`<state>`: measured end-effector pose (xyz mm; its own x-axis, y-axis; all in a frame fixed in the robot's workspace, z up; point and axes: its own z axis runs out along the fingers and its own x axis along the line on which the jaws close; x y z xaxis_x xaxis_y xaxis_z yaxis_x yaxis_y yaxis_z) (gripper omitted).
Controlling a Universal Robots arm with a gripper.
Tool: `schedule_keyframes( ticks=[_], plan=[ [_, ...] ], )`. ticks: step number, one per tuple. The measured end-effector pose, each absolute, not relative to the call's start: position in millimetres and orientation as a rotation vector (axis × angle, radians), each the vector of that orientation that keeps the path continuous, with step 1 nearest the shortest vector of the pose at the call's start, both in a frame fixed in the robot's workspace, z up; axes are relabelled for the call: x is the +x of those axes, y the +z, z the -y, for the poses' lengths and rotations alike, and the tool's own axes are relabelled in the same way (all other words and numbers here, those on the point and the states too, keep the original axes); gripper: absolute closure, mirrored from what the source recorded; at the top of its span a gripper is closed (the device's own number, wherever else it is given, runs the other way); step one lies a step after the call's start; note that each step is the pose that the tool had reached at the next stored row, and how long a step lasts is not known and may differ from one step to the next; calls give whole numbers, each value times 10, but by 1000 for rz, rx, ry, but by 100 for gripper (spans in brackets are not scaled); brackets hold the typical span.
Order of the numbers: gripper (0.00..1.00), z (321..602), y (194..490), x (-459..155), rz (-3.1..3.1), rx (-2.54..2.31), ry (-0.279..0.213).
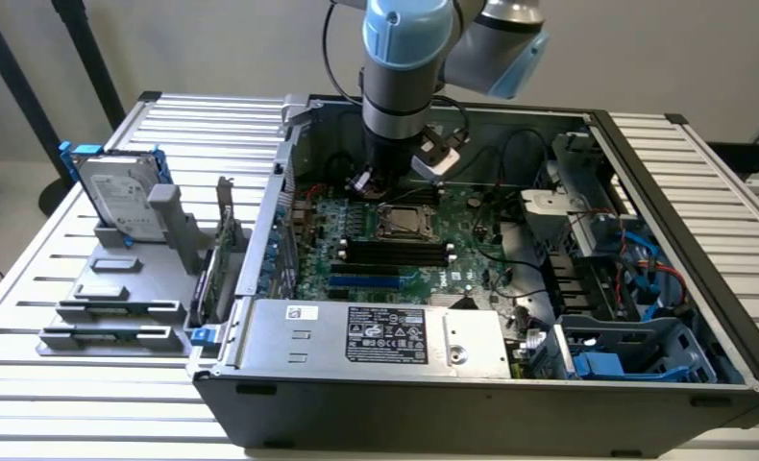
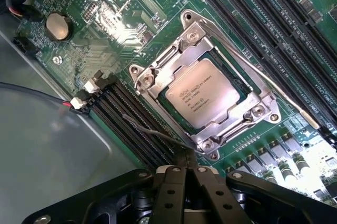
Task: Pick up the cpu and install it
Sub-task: 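Install the first cpu locking lever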
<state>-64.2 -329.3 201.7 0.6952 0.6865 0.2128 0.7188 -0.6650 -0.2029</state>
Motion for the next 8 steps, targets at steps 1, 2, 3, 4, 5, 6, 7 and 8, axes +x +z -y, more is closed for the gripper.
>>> schedule_keyframes(
  ticks=[1,2,3,4,5,6,7,8],
  plan=[
    [89,3286,2014,-641,1118,-2636,-171],
    [89,3279,2012,-641,1118,-2636,-171],
    [89,3274,2011,-640,1119,-2636,-171],
    [89,3274,2010,-640,1119,-2636,-171],
    [89,3274,2010,-640,1119,-2636,-170],
    [89,3274,2010,-640,1119,-2636,-170],
    [89,3274,2010,-640,1119,-2636,-170],
    [89,3273,2010,-639,1119,-2636,-170]
  ],
)
